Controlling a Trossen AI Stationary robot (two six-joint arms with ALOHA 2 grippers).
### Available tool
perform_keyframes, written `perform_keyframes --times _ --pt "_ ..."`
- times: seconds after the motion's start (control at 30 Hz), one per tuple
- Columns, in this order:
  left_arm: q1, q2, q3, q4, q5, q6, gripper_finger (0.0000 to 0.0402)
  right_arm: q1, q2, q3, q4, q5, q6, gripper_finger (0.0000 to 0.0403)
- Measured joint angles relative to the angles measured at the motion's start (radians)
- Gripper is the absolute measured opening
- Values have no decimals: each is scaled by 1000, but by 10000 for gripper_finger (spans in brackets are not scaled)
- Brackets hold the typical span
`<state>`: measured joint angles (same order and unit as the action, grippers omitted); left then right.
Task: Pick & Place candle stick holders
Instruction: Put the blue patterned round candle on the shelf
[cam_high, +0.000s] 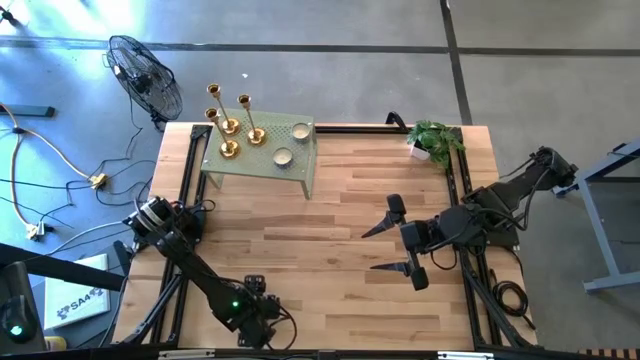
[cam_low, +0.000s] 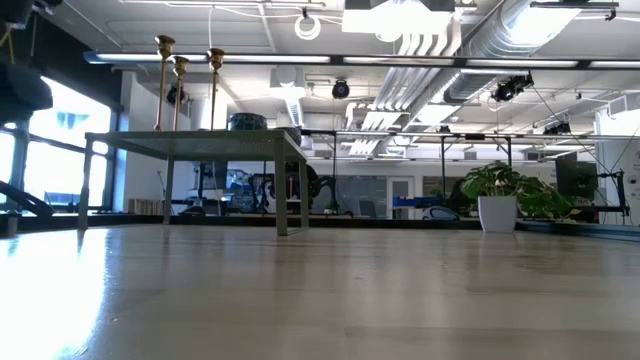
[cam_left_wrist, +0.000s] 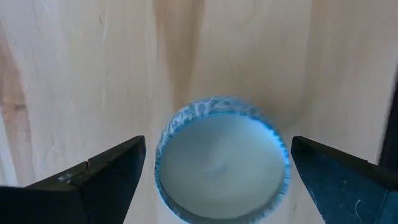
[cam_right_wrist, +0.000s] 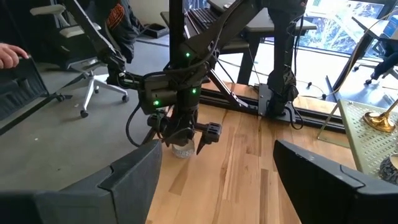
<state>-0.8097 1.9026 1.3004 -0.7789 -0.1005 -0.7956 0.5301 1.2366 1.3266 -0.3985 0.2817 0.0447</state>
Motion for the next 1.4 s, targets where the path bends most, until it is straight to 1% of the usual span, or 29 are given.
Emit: perform_keyframes --times 0.2,0.4,0.57,0.6,0.77,0.87,0.9,0.97,1.1,1.23,1.33,1.4 --pt "-1 -4 -69 119 27 -5 381 0 0 0 0 0 0 303" --pt "-1 -5 -70 114 28 -20 350 0 2 0 1 0 0 303" --pt "-1 -4 -70 106 37 -23 294 0 2 0 12 0 3 303" --pt "-1 -4 -70 106 37 -29 288 0 2 0 15 0 3 303" --pt "0 1 -39 46 62 -86 288 0 2 0 23 0 1 303" --pt "3 1 5 -42 72 -163 288 0 2 0 23 0 0 303" --pt "8 0 23 -78 90 -180 288 0 2 0 23 0 0 303" --pt "17 0 61 -153 103 -188 288 0 2 0 23 0 0 303" --pt "50 0 168 -265 91 -186 288 0 2 0 23 0 0 303" --pt "109 -2 289 -407 63 -157 288 0 2 0 25 -19 -6 303" --pt "169 -2 373 -507 54 -107 288 0 2 0 41 -67 -30 303" --pt "211 -2 432 -536 42 -61 288 4 -1 0 52 -109 -62 303"
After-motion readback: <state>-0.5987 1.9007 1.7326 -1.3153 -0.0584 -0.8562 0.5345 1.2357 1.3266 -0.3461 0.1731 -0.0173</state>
